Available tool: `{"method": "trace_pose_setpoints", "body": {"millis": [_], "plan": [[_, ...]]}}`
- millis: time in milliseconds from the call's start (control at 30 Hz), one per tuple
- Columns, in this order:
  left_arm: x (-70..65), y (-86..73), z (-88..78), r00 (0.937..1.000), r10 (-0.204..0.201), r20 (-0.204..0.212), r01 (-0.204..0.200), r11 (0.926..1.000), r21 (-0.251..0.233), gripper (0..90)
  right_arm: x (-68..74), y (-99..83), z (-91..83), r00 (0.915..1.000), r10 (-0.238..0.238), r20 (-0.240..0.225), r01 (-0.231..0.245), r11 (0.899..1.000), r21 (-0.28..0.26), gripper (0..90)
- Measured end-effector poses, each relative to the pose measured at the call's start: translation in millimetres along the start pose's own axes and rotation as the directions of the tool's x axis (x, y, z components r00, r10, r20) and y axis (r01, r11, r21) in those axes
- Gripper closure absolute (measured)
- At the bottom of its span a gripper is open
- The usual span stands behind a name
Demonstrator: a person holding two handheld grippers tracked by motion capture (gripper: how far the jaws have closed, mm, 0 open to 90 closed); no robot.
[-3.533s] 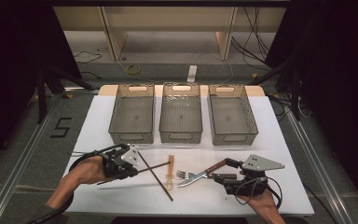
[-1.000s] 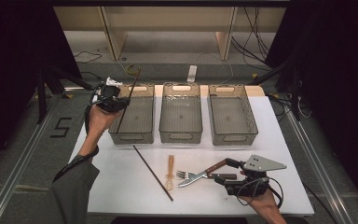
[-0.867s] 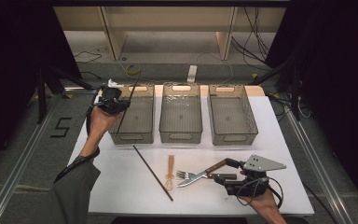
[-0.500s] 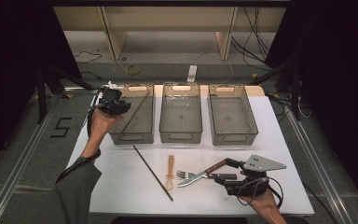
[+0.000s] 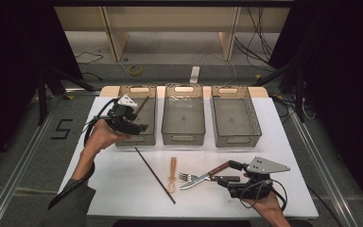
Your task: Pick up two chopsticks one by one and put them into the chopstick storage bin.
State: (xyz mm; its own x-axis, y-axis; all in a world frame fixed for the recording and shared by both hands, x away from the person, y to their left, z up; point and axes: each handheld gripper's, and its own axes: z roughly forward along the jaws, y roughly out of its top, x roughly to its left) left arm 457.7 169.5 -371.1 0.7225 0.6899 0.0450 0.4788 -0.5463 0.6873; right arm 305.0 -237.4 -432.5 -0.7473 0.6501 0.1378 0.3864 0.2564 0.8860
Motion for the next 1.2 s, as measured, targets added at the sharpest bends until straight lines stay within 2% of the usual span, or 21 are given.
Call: {"method": "trace_pose_setpoints", "body": {"millis": [33,67,133,167,233,333,533,600,733,867,900,933,1033,1067,1133,1200], "plan": [[-5.8,-1.8,0.4,0.9998,0.016,0.012,-0.016,0.9999,0.003,33.1,0.0,-0.1,0.3,1.0000,-0.002,0.000,0.002,1.000,0.001,25.9],[-5.8,-1.8,0.4,0.9998,0.016,0.012,-0.016,0.9999,0.003,32.7,0.1,-0.1,0.5,1.0000,-0.003,0.000,0.003,1.000,0.002,25.8],[-14.5,-3.5,3.4,0.9971,0.062,0.045,-0.063,0.9975,0.031,30.8,0.2,0.0,0.4,1.0000,-0.002,0.000,0.002,1.000,0.004,25.8],[-18.1,-4.0,4.5,0.9946,0.092,0.048,-0.095,0.9942,0.051,30.3,0.4,0.2,0.2,1.0000,-0.004,0.000,0.004,1.000,0.001,25.8],[-24.4,-6.1,6.6,0.9898,0.119,0.080,-0.124,0.9902,0.065,29.1,0.8,0.2,-0.3,1.0000,-0.006,0.000,0.006,1.000,0.001,25.8],[-31.0,-9.3,9.5,0.9813,0.163,0.102,-0.173,0.9799,0.098,27.5,0.7,0.1,-0.2,1.0000,-0.007,-0.003,0.007,1.000,0.000,25.8],[-46.0,-13.1,11.9,0.9675,0.209,0.143,-0.228,0.9644,0.134,26.1,0.5,0.0,-0.1,0.9999,-0.008,-0.007,0.008,1.000,0.001,25.8],[-49.3,-13.7,11.9,0.9594,0.235,0.155,-0.257,0.9569,0.136,25.3,0.3,0.1,-0.3,1.0000,-0.007,-0.005,0.007,1.000,-0.001,25.8],[-53.7,-16.6,13.3,0.9566,0.239,0.167,-0.262,0.9554,0.136,24.2,1.0,0.3,-0.5,0.9999,-0.010,-0.003,0.010,1.000,0.000,25.8],[-57.0,-19.2,15.7,0.9508,0.250,0.182,-0.278,0.9489,0.149,23.1,1.5,0.3,-1.0,1.0000,-0.008,-0.004,0.008,1.000,-0.003,25.8],[-57.3,-19.4,16.7,0.9476,0.263,0.181,-0.293,0.9425,0.161,22.9,1.1,0.3,-1.3,1.0000,-0.009,-0.003,0.009,1.000,-0.003,25.8],[-58.1,-19.9,17.6,0.9475,0.265,0.179,-0.295,0.9410,0.166,22.9,1.1,0.3,-1.3,1.0000,-0.009,-0.003,0.009,1.000,-0.003,25.8],[-61.0,-22.3,22.9,0.9400,0.279,0.196,-0.317,0.9278,0.198,23.2,1.0,0.4,-0.9,1.0000,-0.009,-0.003,0.009,1.000,-0.003,25.8],[-62.5,-23.7,25.1,0.9392,0.279,0.200,-0.319,0.9260,0.202,23.2,1.0,0.4,-0.9,1.0000,-0.009,-0.003,0.009,1.000,-0.003,25.8],[-64.0,-24.7,28.3,0.9302,0.299,0.213,-0.345,0.9096,0.231,23.3,1.3,0.4,-0.7,0.9999,-0.011,-0.003,0.011,1.000,0.000,25.8],[-66.7,-26.4,32.0,0.9277,0.307,0.213,-0.355,0.9011,0.249,23.3,1.3,0.4,-0.7,0.9999,-0.014,-0.006,0.014,1.000,0.000,25.8]]}}
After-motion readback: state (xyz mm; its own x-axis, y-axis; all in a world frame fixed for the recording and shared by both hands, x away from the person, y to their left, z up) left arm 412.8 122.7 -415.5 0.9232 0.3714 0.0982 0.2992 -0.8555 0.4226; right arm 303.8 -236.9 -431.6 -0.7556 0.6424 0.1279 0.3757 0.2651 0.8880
